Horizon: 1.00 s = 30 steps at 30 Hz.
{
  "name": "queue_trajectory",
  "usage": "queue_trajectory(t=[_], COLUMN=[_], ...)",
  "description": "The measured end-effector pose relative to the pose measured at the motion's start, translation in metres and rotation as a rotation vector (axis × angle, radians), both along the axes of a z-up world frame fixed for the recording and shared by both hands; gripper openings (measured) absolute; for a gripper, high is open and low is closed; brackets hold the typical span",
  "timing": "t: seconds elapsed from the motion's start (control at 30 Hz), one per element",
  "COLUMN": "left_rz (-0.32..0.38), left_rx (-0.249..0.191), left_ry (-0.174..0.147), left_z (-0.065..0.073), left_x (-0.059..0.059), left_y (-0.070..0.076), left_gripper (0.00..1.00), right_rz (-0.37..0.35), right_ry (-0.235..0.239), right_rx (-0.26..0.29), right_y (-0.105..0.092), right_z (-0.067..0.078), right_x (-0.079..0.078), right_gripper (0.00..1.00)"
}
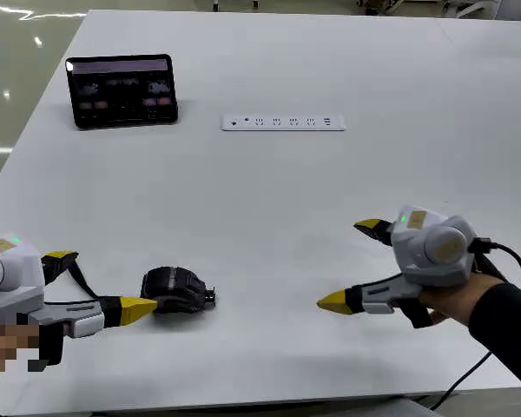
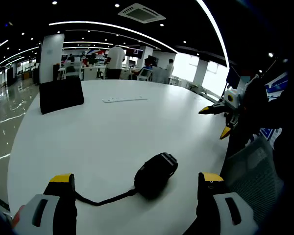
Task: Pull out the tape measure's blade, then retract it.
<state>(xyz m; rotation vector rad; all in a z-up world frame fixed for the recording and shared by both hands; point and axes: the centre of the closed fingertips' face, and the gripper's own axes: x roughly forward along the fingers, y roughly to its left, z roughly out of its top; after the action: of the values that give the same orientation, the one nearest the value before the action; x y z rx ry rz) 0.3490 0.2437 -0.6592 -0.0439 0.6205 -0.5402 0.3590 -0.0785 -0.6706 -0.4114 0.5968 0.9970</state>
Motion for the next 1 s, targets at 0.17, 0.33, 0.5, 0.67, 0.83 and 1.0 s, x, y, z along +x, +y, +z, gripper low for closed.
queue_trajectory(t=[0.17, 0.33, 0.5, 0.67, 0.83, 1.0], left_rz=[0.008, 0.013, 0.012, -0.012, 0.012, 0.012], left_rx=[0.008, 0.019, 0.053, 0.07, 0.024, 0.038], left_ry=[0.006, 0.003, -0.012, 0.004, 0.007, -0.001], left_z=[-0.004, -0.004, -0.005, -0.007, -0.002, 0.001], left_x=[-0.012, -0.019, -0.022, -0.029, -0.028, -0.026], left_y=[0.013, 0.021, 0.028, 0.029, 0.032, 0.033], left_gripper=[1.0, 1.0, 1.0, 1.0, 1.0, 1.0], right_rz=[-0.071, -0.113, -0.143, -0.149, -0.142, -0.145], right_ry=[0.014, 0.021, 0.034, 0.016, 0.024, 0.029], right_rx=[0.0, 0.002, -0.005, 0.01, 0.002, 0.008], right_y=[-0.04, -0.068, -0.089, -0.089, -0.087, -0.085], right_z=[-0.003, -0.004, -0.009, -0.003, -0.004, -0.003], right_x=[-0.018, -0.031, -0.04, -0.039, -0.042, -0.043], right_gripper=[0.98, 1.0, 1.0, 1.0, 1.0, 1.0])
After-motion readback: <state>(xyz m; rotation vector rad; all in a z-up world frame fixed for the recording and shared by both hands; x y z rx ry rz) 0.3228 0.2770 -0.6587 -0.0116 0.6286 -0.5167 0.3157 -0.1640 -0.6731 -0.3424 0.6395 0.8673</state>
